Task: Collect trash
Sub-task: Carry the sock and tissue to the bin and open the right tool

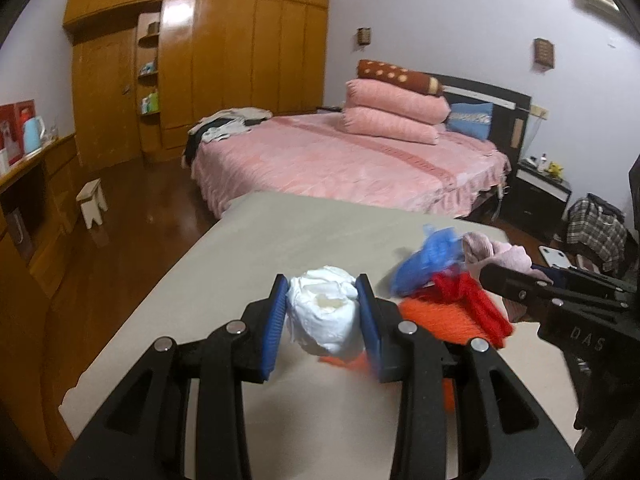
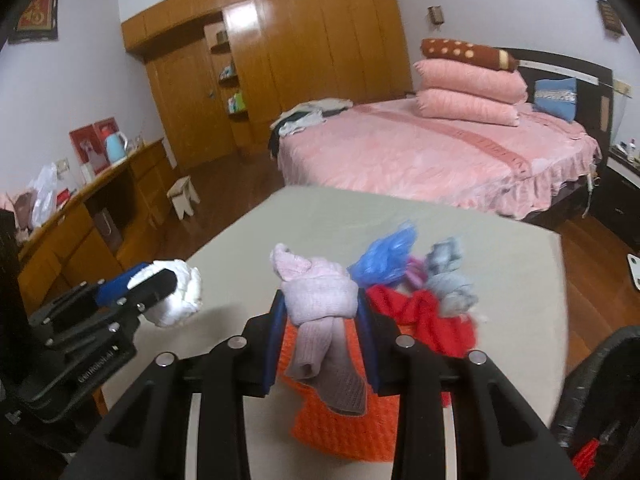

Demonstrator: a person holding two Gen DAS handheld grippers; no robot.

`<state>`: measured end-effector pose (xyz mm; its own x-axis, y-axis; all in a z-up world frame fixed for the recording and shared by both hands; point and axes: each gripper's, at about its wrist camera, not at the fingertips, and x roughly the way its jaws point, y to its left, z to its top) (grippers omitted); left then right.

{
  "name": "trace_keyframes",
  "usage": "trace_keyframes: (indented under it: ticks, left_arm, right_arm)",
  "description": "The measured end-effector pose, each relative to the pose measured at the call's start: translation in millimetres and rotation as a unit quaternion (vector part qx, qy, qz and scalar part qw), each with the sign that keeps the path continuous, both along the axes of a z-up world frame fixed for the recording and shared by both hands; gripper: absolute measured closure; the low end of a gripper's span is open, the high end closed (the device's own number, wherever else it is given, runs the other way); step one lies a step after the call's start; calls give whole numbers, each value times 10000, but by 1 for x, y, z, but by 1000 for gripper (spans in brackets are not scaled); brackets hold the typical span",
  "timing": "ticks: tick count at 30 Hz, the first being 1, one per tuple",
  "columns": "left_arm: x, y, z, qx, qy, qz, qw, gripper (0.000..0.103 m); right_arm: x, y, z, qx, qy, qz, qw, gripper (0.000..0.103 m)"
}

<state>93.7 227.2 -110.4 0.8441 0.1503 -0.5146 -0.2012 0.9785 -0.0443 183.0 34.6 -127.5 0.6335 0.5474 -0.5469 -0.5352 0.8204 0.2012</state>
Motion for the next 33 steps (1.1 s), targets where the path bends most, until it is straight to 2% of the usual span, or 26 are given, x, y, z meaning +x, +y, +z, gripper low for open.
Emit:
trace_keyframes:
  ticks: [9,17,26,33]
  left_arm:
    - [3,-58,21,-24,-201,-557,9982,69]
    - [7,-122,30,-54,-304,-1179,9925,69]
    - [8,-193,36,-98,-389,-1843,9820,69]
    - [10,-244,30,-168,-354,-2403,9699,69]
  right_arm:
    - [-21,-64,31,100,-281,-544,9981,69]
    - [-40,-131,39,139,-363,-1160,9925,69]
    - [-55,-199,40,149,-442,-1800,9826,69]
    - [-63,-246,40,83,-479,-2285,9723,70]
